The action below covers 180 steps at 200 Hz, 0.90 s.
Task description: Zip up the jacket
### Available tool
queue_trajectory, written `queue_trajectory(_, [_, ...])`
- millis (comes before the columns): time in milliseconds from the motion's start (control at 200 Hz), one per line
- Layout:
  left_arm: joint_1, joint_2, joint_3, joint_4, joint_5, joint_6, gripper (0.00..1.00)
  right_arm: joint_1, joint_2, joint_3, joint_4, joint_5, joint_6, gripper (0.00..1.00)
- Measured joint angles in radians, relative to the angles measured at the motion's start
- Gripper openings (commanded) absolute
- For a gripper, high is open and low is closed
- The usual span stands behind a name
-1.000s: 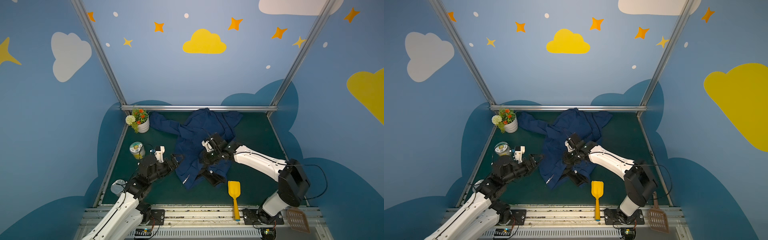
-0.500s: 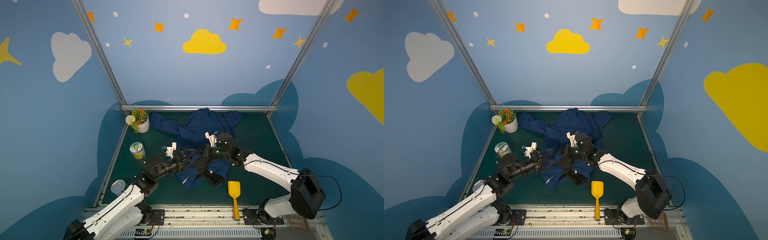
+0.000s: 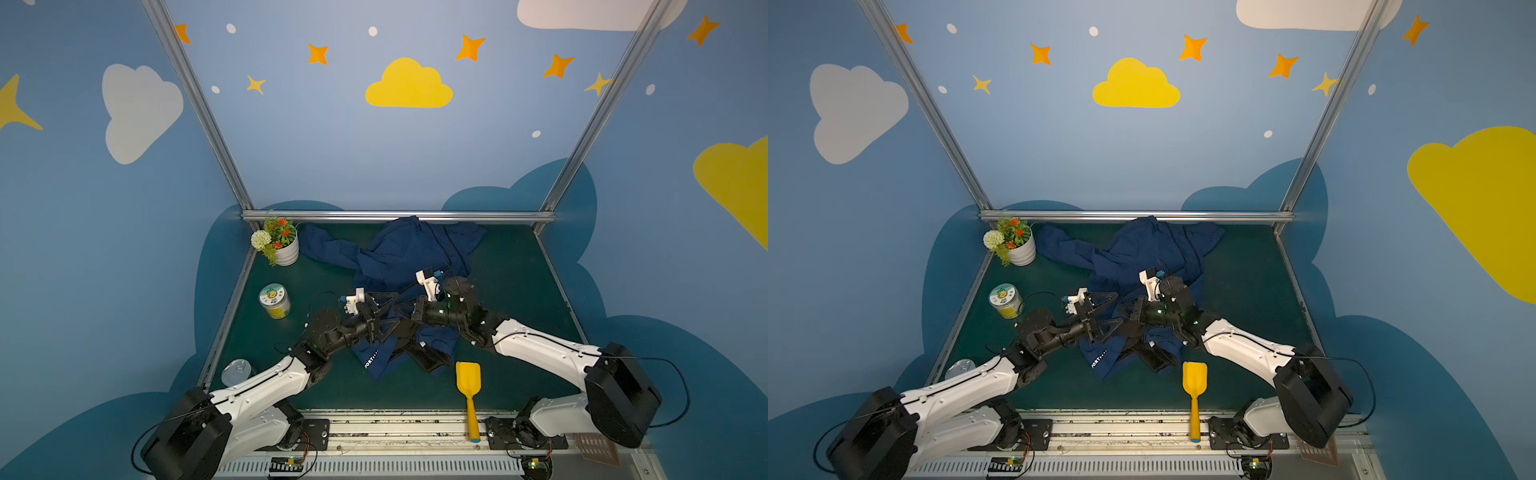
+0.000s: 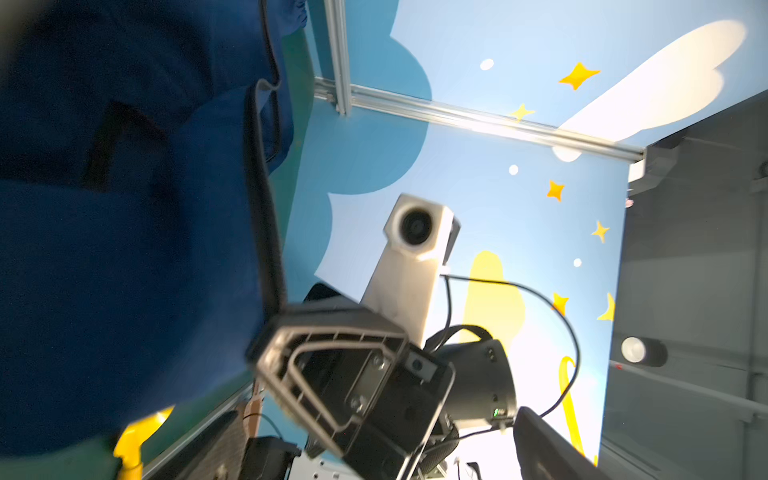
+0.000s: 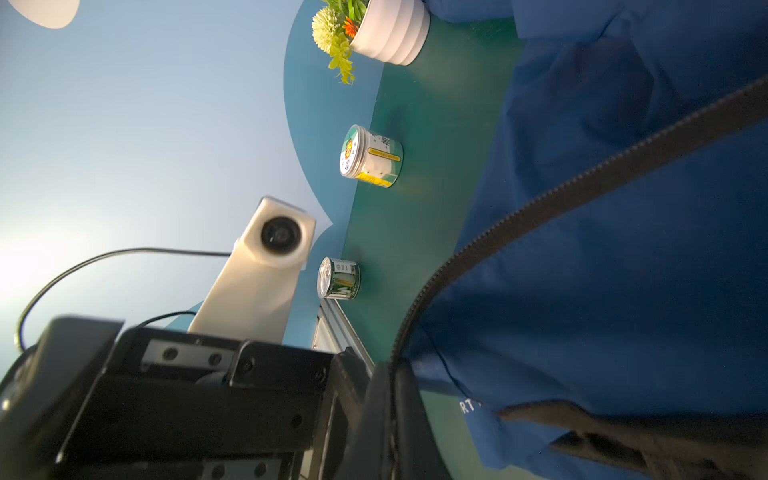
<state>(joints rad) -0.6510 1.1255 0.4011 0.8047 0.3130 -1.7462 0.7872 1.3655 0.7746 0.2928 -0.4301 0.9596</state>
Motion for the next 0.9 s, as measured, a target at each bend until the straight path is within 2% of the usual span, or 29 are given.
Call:
queue_trajectory(145, [-0.001,0.129,0.002,0.129,-0.018,-0.054,0.95,0.000,-0.078,-0.050,0.015,0.009,0.007,0.00])
queue_trajectory(280, [-0.005,0.258,0.015,0.229,-0.020,-0.090,0.82,-0.001,-0.143,-0.086,0.013,0.015,0.011,0.00])
queue_trajectory(385, [-0.005,0.301,0.015,0.275,-0.032,-0.104,0.74,-0.007,-0.198,-0.123,0.003,0.025,0.014,0.00])
queue_trajectory(516, [-0.006,0.297,0.018,0.272,-0.039,-0.091,0.55,-0.015,-0.254,-0.156,-0.024,0.040,0.020,0.00])
queue_trajectory(686, [-0.006,0.206,0.017,0.168,-0.066,-0.039,0.24,-0.031,-0.316,-0.201,-0.031,0.062,0.028,0.00])
queue_trajectory(901, [-0.003,0.113,0.016,0.032,-0.090,0.027,0.11,-0.044,-0.309,-0.207,-0.028,0.050,0.031,0.00])
